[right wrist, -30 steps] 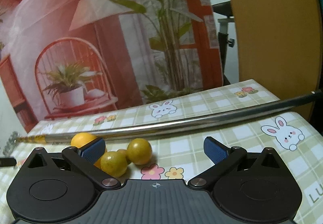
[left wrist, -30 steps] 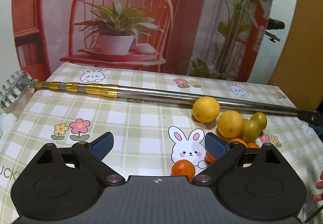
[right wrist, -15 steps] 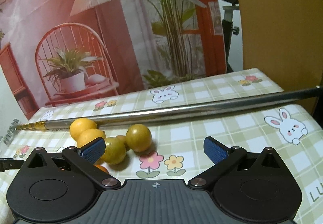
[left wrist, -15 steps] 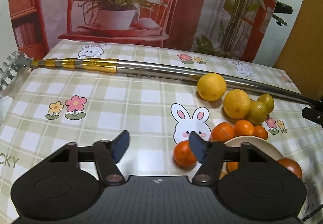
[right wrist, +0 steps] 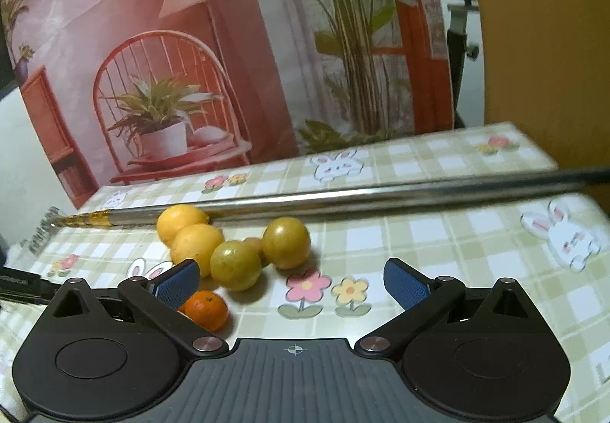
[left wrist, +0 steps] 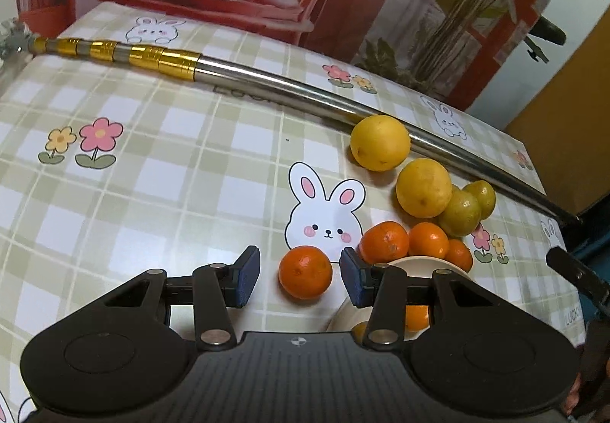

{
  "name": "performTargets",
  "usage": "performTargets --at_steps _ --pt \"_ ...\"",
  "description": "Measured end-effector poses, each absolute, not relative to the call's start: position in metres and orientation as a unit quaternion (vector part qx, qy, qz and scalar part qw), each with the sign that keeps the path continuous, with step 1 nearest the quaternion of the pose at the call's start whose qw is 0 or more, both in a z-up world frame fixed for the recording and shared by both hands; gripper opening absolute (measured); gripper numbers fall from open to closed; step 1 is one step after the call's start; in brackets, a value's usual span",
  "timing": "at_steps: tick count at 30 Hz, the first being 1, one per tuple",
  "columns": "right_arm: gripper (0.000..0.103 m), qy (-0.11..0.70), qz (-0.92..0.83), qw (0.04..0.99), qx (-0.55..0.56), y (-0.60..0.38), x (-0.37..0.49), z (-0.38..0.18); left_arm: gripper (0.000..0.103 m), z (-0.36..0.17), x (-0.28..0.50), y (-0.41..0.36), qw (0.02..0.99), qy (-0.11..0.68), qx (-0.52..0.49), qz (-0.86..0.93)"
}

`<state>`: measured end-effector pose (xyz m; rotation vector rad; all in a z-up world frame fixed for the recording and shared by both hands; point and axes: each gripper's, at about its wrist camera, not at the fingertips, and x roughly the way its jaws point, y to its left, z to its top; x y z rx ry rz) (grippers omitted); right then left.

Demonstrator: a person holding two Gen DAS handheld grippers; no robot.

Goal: Organize fruits
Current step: 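Close the left tool on a tangerine while the right tool grasps a yellow-green round fruit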

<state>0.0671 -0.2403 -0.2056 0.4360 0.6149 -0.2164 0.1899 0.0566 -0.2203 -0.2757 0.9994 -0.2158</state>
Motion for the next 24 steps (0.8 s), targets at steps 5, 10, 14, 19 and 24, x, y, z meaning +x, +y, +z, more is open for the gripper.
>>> performTargets --at_steps 5,10,14,19,24 --pt "0.101 0.302 -0.102 0.919 0.230 -0.244 0.063 -0.212 0.048 -0.225 0.195 0.057 0.856 0.485 -0.147 -0.097" --pt "0.097 0.306 -0.099 0.914 0.247 -0.246 0.062 -0.216 0.048 -0.229 0.196 0.053 0.854 0.491 -0.139 -0.101" --pt "0.098 0.307 -0.098 0.914 0.245 -0.246 0.062 -0.217 0.048 -0.232 0.196 0.050 0.854 0.492 -0.132 -0.103" --pt "0.097 0.315 -0.095 0.908 0.260 -0.248 0.063 -0.221 0.035 -0.232 0.195 0.049 0.856 0.489 -0.130 -0.106" --pt "0.089 0.322 -0.093 0.903 0.270 -0.249 0.061 -0.225 0.035 -0.228 0.190 0.051 0.864 0.477 -0.123 -0.106"
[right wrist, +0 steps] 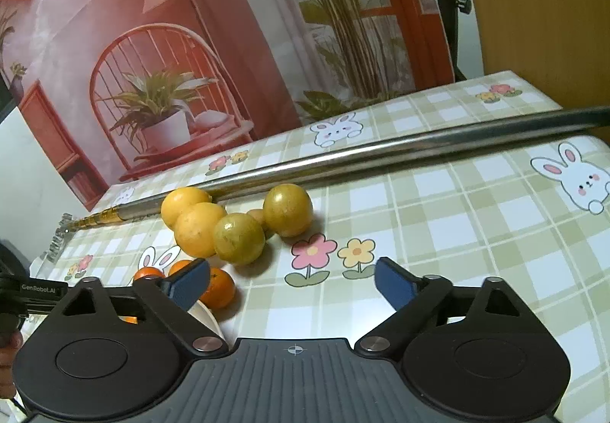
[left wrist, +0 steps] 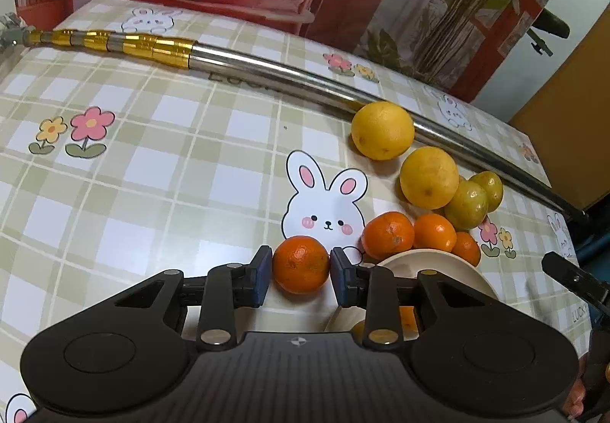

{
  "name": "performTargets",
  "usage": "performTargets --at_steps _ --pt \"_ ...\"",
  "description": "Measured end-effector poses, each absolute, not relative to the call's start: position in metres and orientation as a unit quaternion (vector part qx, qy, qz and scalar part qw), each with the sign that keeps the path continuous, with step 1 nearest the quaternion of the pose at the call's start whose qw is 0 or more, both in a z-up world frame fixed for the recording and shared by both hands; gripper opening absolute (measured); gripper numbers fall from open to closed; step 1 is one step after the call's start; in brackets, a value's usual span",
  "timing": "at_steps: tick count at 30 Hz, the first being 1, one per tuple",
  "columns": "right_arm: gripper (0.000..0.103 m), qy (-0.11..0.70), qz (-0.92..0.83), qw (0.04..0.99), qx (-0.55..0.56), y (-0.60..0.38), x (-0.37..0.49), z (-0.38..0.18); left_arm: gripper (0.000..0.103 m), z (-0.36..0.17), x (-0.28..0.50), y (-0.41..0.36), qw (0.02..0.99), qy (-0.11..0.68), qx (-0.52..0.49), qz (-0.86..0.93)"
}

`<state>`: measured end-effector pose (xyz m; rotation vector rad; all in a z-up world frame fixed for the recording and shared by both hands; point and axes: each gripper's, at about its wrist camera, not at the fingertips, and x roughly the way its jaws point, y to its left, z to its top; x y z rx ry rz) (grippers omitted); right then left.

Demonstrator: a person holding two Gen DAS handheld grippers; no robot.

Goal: Organize fruits
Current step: 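Close the left tool on a tangerine while the right tool grasps a yellow-green round fruit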

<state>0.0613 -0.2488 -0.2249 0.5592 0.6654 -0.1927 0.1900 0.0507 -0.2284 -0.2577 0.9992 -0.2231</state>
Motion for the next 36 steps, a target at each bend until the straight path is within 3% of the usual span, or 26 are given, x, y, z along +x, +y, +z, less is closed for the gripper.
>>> performTargets --at_steps 5,15,23,36 --pt "0.077 0.323 -0.092 0.902 0.273 -0.249 0.060 -0.226 0.035 -0.219 0.181 0.051 0.878 0.452 -0.111 -0.113" --pt "0.066 0.327 -0.080 0.912 0.235 -0.247 0.070 -0.217 0.035 -0.198 0.154 0.037 0.912 0.390 -0.055 -0.118" --pt "0.048 0.307 -0.093 0.929 0.182 -0.259 0.103 -0.217 0.035 -0.192 0.148 0.031 0.922 0.367 -0.037 -0.119" --pt "0.043 0.319 -0.066 0.916 0.234 -0.271 0.156 -0.247 0.035 -0.198 0.145 0.030 0.919 0.371 -0.035 -0.127"
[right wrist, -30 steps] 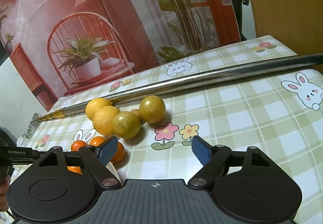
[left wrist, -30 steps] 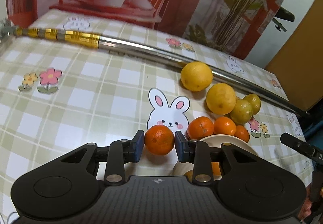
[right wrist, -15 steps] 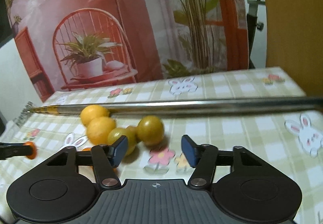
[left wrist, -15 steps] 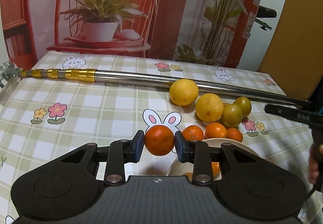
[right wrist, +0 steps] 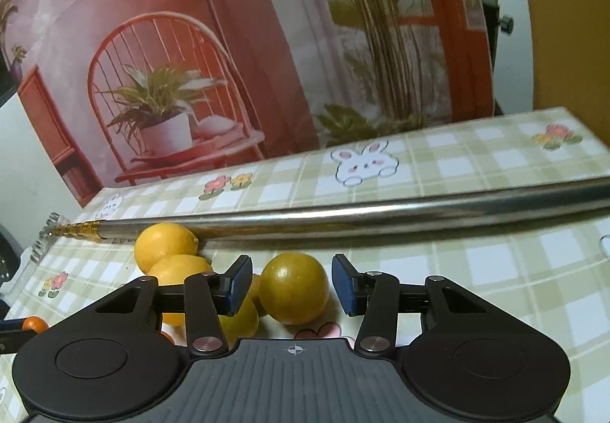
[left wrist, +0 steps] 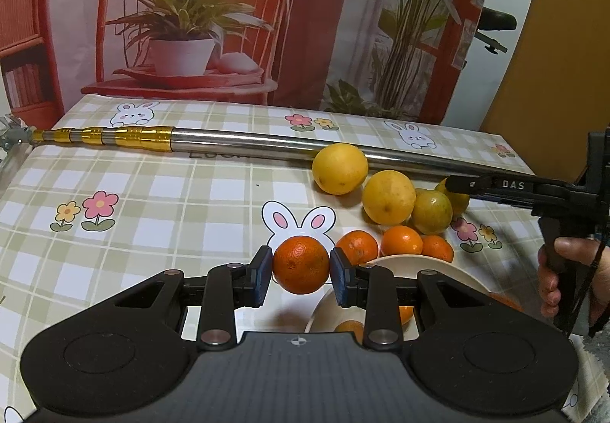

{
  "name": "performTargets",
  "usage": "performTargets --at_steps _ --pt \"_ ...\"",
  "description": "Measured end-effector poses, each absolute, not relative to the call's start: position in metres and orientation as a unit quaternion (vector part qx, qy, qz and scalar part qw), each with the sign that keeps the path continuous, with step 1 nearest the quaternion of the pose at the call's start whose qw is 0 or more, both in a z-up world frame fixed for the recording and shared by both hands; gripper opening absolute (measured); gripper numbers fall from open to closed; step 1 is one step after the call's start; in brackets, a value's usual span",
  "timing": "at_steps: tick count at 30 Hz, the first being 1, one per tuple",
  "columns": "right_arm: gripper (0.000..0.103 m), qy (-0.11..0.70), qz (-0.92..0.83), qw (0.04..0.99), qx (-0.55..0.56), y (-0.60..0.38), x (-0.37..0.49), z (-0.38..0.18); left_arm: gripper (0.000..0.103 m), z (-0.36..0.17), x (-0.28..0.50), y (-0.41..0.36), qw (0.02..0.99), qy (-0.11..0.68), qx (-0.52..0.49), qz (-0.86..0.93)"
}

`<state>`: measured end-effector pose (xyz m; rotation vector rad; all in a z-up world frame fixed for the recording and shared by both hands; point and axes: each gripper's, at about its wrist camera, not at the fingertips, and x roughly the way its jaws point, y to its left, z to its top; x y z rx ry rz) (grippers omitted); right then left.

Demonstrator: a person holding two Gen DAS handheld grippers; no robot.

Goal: Organize fruits
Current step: 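Close the left tool on a tangerine while the right tool grasps a yellow-green round fruit, then carry the tangerine with the left tool over the plate while the right tool carries the yellow-green fruit there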

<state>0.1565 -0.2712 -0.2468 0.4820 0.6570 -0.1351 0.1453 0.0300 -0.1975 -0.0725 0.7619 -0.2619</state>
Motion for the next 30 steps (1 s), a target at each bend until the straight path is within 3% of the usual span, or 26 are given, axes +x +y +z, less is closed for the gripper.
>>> performTargets --at_steps 13,30 --pt "0.042 0.330 -0.064 0.892 0.301 -0.277 0.160 -0.268 0.035 -0.199 0.144 0.028 0.919 0.371 -0.032 -0.131" --pt "0.042 0.291 -0.075 0.910 0.285 -0.262 0.105 -0.229 0.035 -0.201 0.135 0.014 0.914 0.368 0.004 -0.172"
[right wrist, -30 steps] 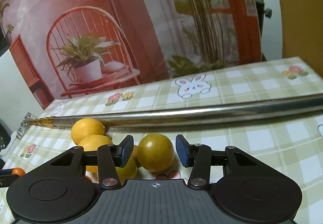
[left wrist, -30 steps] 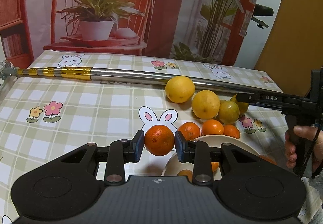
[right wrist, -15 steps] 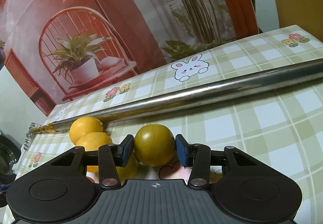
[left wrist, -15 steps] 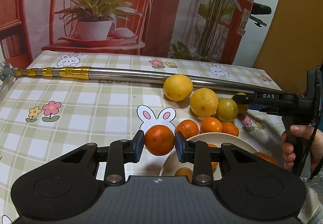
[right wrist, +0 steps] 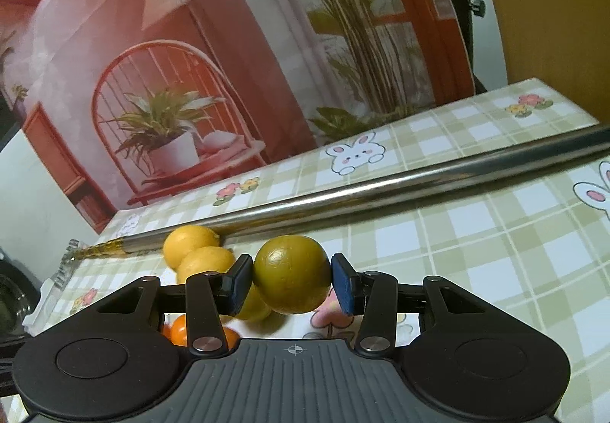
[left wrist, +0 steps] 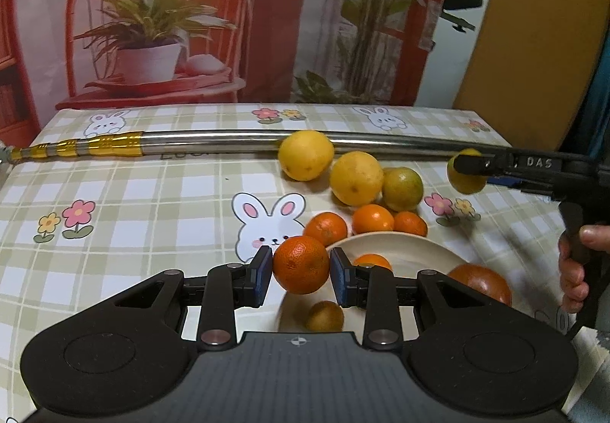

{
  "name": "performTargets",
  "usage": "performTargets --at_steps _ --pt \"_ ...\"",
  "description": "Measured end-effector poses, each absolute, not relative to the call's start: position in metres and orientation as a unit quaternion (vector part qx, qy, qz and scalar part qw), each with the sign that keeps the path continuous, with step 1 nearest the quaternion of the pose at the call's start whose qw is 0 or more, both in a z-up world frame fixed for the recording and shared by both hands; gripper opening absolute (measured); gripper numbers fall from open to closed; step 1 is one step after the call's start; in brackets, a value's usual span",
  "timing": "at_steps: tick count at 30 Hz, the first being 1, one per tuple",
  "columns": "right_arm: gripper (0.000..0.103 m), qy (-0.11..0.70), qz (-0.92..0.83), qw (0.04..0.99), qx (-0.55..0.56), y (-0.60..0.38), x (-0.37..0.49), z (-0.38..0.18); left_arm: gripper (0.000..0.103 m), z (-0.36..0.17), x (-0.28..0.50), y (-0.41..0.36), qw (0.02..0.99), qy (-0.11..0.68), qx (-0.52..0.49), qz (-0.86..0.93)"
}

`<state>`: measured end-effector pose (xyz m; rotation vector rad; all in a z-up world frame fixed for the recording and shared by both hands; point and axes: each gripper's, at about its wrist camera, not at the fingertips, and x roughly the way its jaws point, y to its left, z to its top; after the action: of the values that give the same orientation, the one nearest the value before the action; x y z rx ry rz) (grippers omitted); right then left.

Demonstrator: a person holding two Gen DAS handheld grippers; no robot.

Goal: Organize fruits
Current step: 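Carry the tangerine with the left tool over the plate while the right tool carries the yellow-green fruit there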

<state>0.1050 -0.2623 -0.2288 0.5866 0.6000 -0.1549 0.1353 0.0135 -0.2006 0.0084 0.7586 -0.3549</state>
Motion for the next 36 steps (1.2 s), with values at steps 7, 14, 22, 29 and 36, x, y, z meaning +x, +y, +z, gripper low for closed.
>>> performTargets --at_steps 7,14,22,29,36 --pt "0.042 0.283 -0.055 0.921 0.263 -0.249 0.091 -0.209 0.035 -0.200 0.134 0.007 0.911 0.368 0.013 -0.188" --pt "0.042 0.289 -0.022 0.925 0.246 -0.236 0.085 -0.196 0.035 -0.201 0.137 -0.006 0.907 0.364 0.027 -0.210" --pt "0.042 0.295 -0.001 0.926 0.236 -0.228 0.085 -0.191 0.035 -0.207 0.144 -0.008 0.900 0.380 0.032 -0.211" --pt "0.042 0.302 0.007 0.923 0.239 -0.225 0.084 -0.193 0.035 -0.212 0.148 -0.011 0.895 0.389 0.038 -0.214" --pt "0.042 0.310 0.011 0.920 0.242 -0.222 0.086 -0.195 0.035 -0.213 0.151 -0.013 0.894 0.391 0.040 -0.216"
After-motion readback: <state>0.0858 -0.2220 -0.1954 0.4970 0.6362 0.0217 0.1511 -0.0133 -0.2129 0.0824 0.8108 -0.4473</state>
